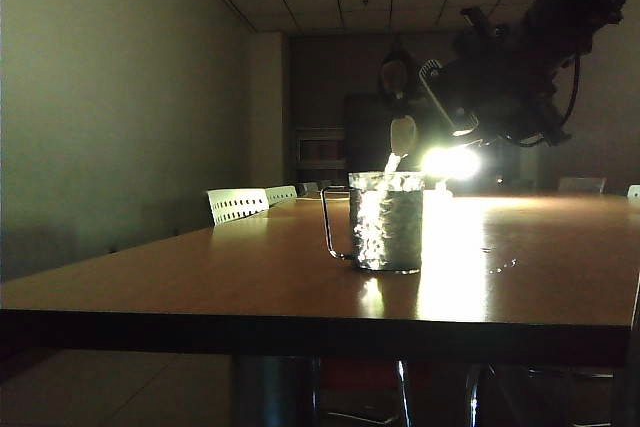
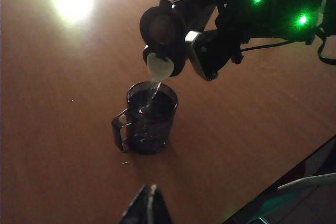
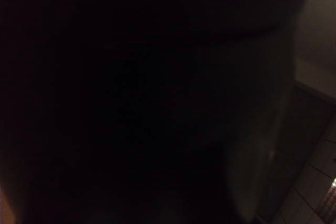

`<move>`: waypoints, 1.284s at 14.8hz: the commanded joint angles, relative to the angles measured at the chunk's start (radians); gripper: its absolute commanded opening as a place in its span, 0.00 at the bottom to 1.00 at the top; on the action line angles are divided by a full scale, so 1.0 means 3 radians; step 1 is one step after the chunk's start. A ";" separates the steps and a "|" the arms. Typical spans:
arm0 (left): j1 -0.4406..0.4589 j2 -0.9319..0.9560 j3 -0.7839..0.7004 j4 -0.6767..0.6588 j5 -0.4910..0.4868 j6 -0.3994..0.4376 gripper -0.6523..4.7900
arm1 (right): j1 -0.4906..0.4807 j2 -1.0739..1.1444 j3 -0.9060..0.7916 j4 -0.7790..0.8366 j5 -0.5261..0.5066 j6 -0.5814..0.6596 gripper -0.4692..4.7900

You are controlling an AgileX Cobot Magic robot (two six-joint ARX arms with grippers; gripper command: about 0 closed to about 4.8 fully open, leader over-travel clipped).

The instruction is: Pick up the black thermos cup, pour some water from it into the cup, and then put the thermos cup back on the table.

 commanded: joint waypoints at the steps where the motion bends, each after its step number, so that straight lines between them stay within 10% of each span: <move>1: -0.0004 -0.0004 0.0018 0.0022 0.0001 0.0001 0.11 | 0.0006 -0.0048 0.0036 0.0202 0.0000 0.0008 0.25; 19: -0.0004 -0.0004 0.0018 0.0022 0.0003 -0.0001 0.11 | -0.0005 -0.0050 0.0036 -0.0055 -0.0186 0.1662 0.25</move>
